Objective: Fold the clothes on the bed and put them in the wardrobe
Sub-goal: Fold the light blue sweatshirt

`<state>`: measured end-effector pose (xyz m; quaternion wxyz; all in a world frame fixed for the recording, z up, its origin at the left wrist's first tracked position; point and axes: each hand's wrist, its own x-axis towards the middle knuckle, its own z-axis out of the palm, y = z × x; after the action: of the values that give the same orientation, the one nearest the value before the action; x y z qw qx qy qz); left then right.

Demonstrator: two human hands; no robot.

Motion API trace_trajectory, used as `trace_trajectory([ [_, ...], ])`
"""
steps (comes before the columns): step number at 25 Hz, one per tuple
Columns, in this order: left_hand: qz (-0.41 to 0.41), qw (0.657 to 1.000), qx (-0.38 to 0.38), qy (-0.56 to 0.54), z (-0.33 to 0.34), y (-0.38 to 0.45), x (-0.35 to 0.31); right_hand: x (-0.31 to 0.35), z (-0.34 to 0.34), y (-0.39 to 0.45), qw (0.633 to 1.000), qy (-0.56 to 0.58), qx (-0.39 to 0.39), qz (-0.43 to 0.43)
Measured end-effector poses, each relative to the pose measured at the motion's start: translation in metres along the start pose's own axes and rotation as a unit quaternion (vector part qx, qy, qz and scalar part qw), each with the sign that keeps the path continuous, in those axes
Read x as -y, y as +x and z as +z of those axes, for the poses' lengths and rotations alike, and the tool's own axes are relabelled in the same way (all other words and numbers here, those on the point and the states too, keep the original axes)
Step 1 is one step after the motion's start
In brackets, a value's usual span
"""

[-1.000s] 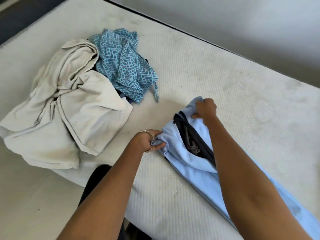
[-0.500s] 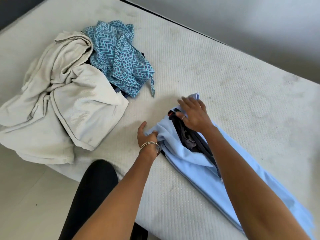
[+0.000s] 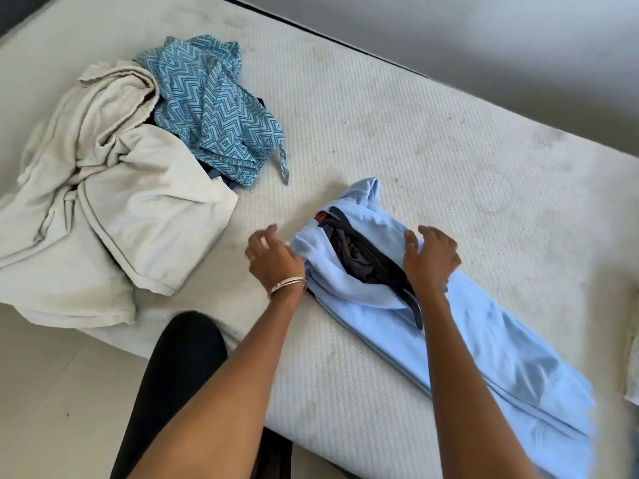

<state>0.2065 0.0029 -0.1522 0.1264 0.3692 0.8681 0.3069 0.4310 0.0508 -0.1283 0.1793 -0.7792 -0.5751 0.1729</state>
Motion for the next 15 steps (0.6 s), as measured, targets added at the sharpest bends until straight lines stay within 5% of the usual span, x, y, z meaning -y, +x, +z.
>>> trace_trajectory([
  [2,0.227,0.974,-0.006,-0.016,0.004,0.011,0.009,-0.028,-0.013,-0.028,0.991,0.063,-0.111,0.032],
  [4,0.303,0.948,0.088,0.026,0.011,0.014,0.001,-0.062,-0.025,-0.054,0.982,0.092,-0.160,0.045],
  [7,0.152,0.921,0.310,0.179,0.006,0.019,-0.028,-0.098,-0.024,-0.093,0.993,0.074,-0.086,-0.027],
  [9,0.107,0.884,0.378,0.254,0.002,0.035,-0.039,-0.112,-0.009,-0.110,0.997,-0.008,-0.006,-0.073],
  [11,0.081,0.866,0.451,0.201,-0.002,0.053,-0.051,-0.104,-0.004,-0.116,0.999,-0.020,-0.001,-0.051],
  [15,-0.029,0.857,0.511,0.069,-0.008,0.070,-0.075,-0.049,-0.018,-0.104,0.980,0.157,-0.118,-0.012],
])
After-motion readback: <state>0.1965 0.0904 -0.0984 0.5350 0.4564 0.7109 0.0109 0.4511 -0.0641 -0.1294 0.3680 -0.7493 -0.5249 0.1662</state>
